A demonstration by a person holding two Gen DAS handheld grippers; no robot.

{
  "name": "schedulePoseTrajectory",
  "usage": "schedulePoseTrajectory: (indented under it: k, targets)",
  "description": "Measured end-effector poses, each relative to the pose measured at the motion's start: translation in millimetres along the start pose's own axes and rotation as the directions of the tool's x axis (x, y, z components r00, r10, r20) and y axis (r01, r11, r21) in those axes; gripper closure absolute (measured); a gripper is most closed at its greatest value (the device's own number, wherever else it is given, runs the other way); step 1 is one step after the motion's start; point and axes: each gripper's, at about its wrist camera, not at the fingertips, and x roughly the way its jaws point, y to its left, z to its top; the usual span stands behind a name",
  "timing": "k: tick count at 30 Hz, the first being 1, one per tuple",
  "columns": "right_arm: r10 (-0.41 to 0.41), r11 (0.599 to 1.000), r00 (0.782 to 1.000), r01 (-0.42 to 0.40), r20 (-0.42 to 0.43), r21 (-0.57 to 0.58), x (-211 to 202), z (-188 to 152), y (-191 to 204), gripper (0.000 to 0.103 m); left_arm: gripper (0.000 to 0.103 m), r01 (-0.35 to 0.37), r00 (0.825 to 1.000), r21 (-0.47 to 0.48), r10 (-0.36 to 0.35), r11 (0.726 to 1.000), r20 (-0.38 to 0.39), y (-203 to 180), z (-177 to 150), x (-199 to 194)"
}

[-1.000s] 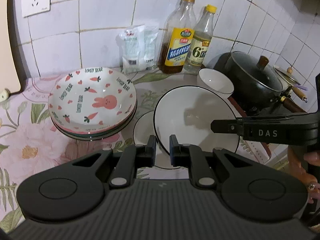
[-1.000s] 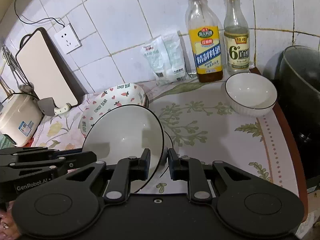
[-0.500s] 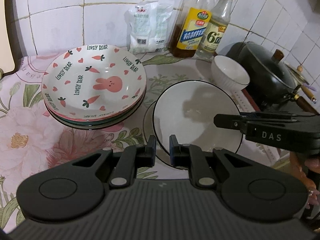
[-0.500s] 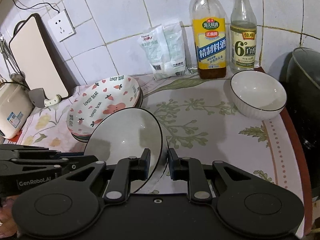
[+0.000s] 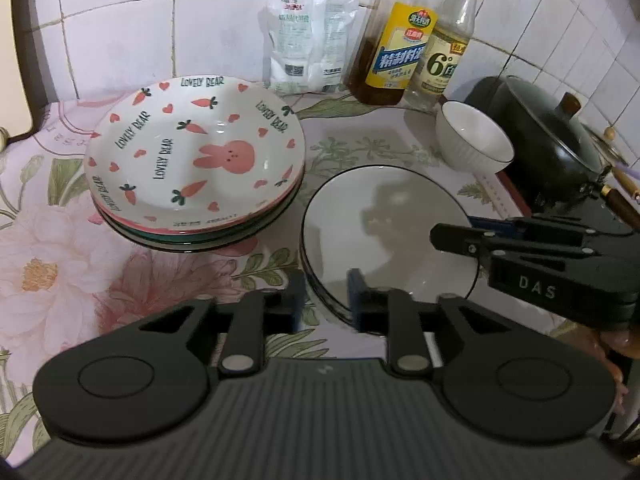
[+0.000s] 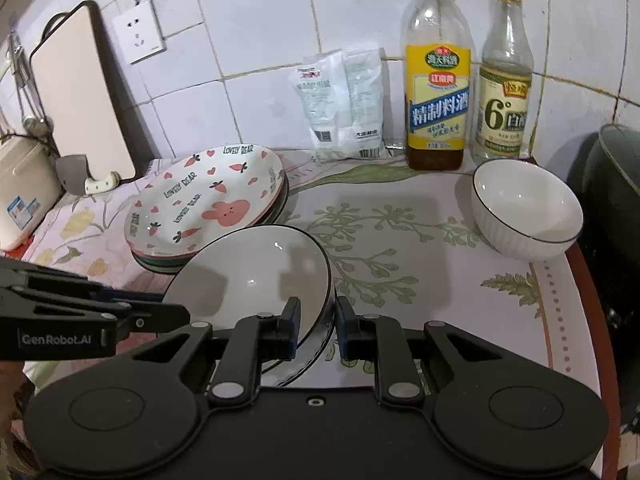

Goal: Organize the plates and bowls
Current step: 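Carry the second white bowl onto the first bowl and release it, then move the right tool to the last white bowl near the pot, then grasp the rim of the last white bowl with the right tool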

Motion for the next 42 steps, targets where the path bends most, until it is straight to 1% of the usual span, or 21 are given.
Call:
schedulePoseTrajectory:
  k: [2,4,8,12,14,18,20,24,26,28,30,33,35,39,42]
  targets:
    - [0.004,1.000,1.000,-0.004,0.007,-0.015,-1.6,-1.3,-0.5,0.080,0.063,-0.024,0.999,0.011,0.024,1.000,0.023,-1.5,-2.1,-3.7]
    - [0.005,1.000,1.000,-0.005,0.016,-0.031,-4.1,-3.3,-0.4,0.080,0.062,-0.027,0.999,0.018,0.026,0.999,0.038,-2.3,-3.8,-9.0]
    - [0.016,0.999,0.999,-0.015,0.033,-0.030,-19.5,-7.0,0.4,0.080,0.062,-0.002,0.999,0.017,0.002,1.000,0.044,-3.3,-6.3,-21.5]
    - [0.034,0.998,0.997,-0.030,0.076,-0.046,-47.6,-11.5,5.3,0.078,0.054,0.011,0.998,0.040,-0.013,0.999,0.056,-11.7,-10.0,-40.0]
    - [0.043,0.998,0.994,-0.037,0.098,-0.060,-62.8,-13.6,6.7,0.074,0.052,0.017,0.997,0.057,-0.021,0.998,0.069,-17.5,-12.0,-50.2]
    - [0.064,0.997,0.990,-0.057,0.129,-0.059,-90.4,-16.5,3.1,0.070,0.048,0.019,0.995,0.094,-0.028,0.995,0.092,-31.1,-17.6,-70.5]
    - [0.065,0.996,0.987,-0.056,0.150,-0.063,-104.4,-19.2,-0.5,0.065,0.046,0.033,0.994,0.114,-0.044,0.993,0.098,-38.6,-20.6,-79.3]
    - [0.050,0.996,0.980,-0.033,0.195,-0.087,-128.9,-25.5,-7.2,0.058,0.043,0.051,0.991,0.154,-0.068,0.987,0.111,-54.7,-25.3,-94.3]
    - [0.048,0.993,0.974,-0.023,0.221,-0.113,-139.2,-29.2,-10.2,0.050,0.042,0.051,0.990,0.181,-0.074,0.982,0.119,-63.5,-27.6,-100.5]
    - [0.047,0.990,0.966,-0.010,0.254,-0.143,-146.1,-35.3,-11.8,0.045,0.042,0.048,0.988,0.205,-0.076,0.978,0.131,-73.9,-29.6,-105.6]
    - [0.034,0.987,0.960,0.013,0.280,-0.162,-151.4,-42.9,-14.8,0.042,0.041,0.049,0.987,0.234,-0.083,0.971,0.137,-84.4,-31.7,-109.4]
    - [0.026,0.986,0.953,0.025,0.302,-0.166,-157.8,-51.3,-22.9,0.039,0.040,0.054,0.987,0.257,-0.091,0.965,0.133,-97.7,-31.7,-109.9]
    - [0.027,0.986,0.950,0.025,0.311,-0.162,-160.6,-55.0,-28.7,0.035,0.040,0.059,0.987,0.265,-0.096,0.962,0.128,-105.8,-30.5,-108.2]
    - [0.016,0.983,0.944,0.045,0.328,-0.177,-162.3,-62.5,-41.1,0.032,0.038,0.107,0.988,0.275,-0.133,0.955,0.076,-120.3,-22.3,-102.0]
    - [0.007,0.979,0.943,0.061,0.332,-0.195,-156.9,-65.7,-48.1,0.030,0.037,0.119,0.988,0.286,-0.143,0.951,0.063,-130.6,-13.7,-97.8]
